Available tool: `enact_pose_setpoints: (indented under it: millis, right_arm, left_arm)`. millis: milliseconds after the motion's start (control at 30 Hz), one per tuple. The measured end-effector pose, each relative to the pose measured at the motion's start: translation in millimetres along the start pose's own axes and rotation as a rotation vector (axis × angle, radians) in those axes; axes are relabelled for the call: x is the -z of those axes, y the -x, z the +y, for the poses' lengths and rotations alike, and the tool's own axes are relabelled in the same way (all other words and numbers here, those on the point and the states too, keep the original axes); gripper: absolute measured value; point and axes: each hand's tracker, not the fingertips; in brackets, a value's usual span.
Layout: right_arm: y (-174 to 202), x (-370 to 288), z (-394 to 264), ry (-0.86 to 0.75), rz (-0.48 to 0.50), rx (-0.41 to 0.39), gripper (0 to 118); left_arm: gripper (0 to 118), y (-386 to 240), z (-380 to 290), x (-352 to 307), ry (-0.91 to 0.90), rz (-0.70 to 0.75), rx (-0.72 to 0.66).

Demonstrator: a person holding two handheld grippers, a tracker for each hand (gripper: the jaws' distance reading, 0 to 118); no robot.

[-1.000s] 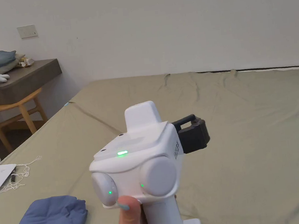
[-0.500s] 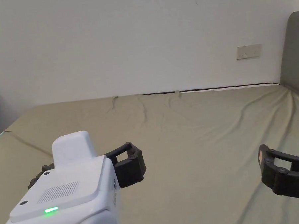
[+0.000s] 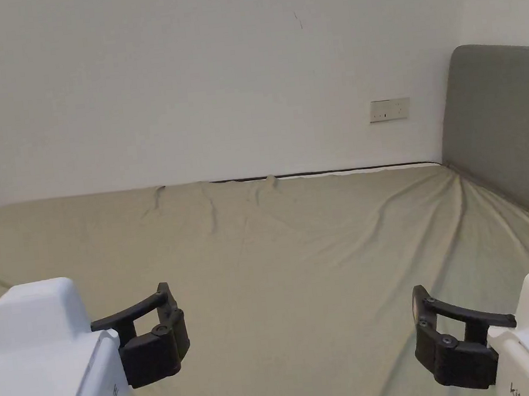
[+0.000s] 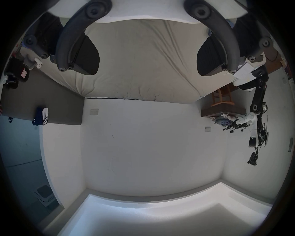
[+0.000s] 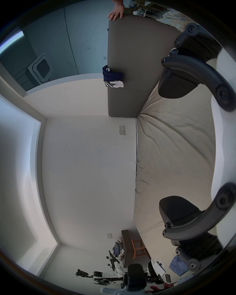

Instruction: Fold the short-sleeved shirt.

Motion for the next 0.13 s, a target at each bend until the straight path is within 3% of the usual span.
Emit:
enact_pose_setpoints:
  millis: [133]
  right_arm:
    - [-1.0,0.7,0.4,-0.004,0.004,0.001,118]
  left_arm:
    - [118,0.3,-1.3,-1.6,-0.003,0.002,0.02]
